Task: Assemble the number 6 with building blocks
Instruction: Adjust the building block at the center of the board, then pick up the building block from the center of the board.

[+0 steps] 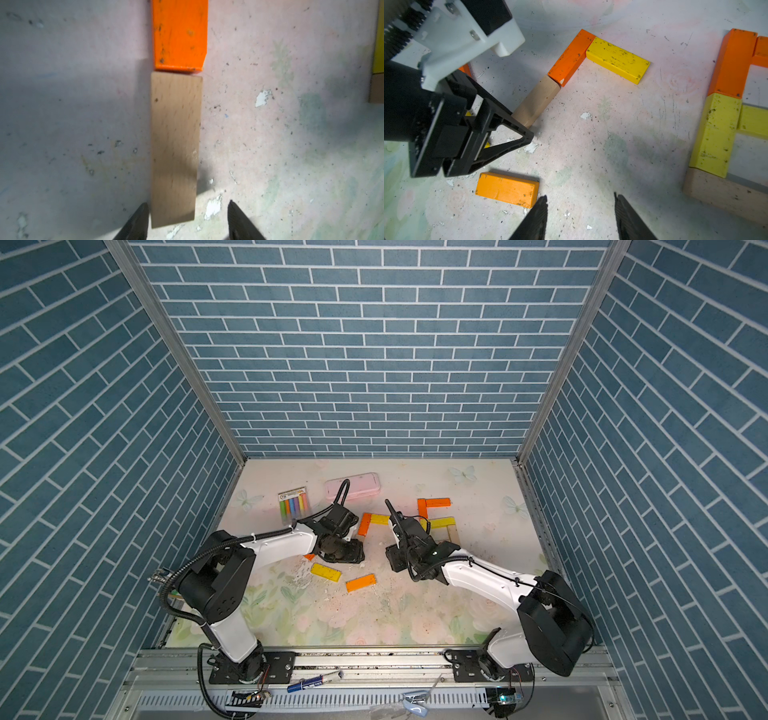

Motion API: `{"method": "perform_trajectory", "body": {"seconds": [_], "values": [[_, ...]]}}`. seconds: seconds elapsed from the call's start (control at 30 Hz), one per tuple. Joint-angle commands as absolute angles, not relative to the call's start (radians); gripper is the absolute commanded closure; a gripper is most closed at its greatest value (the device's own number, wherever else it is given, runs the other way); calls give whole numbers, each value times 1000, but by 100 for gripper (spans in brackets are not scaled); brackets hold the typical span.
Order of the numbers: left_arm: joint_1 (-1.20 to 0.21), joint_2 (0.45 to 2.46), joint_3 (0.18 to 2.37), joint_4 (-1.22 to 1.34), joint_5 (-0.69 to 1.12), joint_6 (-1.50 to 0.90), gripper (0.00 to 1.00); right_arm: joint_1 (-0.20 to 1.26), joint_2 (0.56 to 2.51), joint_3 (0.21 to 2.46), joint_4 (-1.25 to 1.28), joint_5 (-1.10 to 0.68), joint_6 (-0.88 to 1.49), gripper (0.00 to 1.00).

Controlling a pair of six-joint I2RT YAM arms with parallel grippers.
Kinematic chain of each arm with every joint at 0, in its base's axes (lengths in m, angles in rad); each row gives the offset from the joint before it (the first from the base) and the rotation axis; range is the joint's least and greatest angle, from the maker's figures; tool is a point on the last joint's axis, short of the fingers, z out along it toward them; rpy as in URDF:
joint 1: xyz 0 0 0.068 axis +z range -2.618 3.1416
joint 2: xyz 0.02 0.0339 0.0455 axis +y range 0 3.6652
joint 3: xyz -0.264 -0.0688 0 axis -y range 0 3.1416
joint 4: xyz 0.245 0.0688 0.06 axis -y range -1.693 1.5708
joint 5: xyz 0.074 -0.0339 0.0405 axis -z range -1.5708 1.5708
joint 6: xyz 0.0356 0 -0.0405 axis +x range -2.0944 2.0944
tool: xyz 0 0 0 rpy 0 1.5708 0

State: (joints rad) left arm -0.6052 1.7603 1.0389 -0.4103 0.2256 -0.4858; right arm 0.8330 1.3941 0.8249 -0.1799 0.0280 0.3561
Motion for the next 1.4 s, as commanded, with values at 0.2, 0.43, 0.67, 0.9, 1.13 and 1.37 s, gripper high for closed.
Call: {"method": "perform_trajectory", "body": {"seconds": [0.2,0.43,0.67,0.9,1.13,1.37], "values": [[-539,1598,1193,-687,214,-384,32,836,1307,842,-164,11,163,45],[-413,1527,1275,-820,227,-285,30,858,1323,805,-72,-131,24,44],[-335,1518,1235,-816,186,-235,28,944,1440,806,-43,-202,-176,43],[-279,1512,1194,-760,248,-226,18,1014,1578,902,-180,-182,-319,42],[-241,1495,1182,-744,299,-221,13,1036,1672,983,-235,-160,-393,42],[-230,1479,1172,-731,324,-225,12,1040,1753,1076,-346,-155,-490,42]]}}
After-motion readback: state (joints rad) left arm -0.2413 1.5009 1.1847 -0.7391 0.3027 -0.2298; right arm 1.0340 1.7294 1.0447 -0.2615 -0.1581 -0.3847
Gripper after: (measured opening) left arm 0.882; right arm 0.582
